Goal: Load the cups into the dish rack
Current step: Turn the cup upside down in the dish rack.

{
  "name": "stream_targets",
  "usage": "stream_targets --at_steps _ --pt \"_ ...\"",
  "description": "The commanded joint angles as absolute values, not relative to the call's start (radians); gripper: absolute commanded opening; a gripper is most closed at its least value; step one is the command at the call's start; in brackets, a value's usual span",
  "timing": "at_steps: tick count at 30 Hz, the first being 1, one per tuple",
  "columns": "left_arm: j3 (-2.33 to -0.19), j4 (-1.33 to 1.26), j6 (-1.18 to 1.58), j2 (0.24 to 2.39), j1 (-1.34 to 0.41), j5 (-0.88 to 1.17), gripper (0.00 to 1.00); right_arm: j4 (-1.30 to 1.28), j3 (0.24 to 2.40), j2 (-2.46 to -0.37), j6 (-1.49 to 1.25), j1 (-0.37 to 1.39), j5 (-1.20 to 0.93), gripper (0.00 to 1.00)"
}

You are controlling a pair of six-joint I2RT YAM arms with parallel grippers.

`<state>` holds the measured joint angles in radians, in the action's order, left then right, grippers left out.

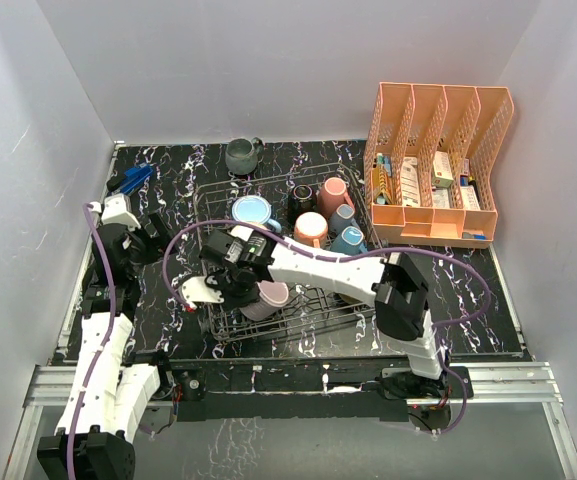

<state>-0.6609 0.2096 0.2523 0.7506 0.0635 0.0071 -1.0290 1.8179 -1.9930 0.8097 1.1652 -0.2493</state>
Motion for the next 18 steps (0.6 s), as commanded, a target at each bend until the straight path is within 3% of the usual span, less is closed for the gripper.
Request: stream_targets --at_steps 1,6,18 --pt "-0.663 0.198 0.242 0.719 0.066 -0.044 0.97 -1.008 1.914 -2.006 0.795 1.172 -0.175 0.08" --pt "-0.663 0.199 0.242 0.704 0.065 -0.063 0.97 -1.007 1.939 -2.045 0.776 1.178 -0.165 0.10" --pt "-0.663 0.203 0.241 0.689 0.064 -0.081 0.97 -1.017 1.981 -2.115 0.731 1.180 -0.214 0.30"
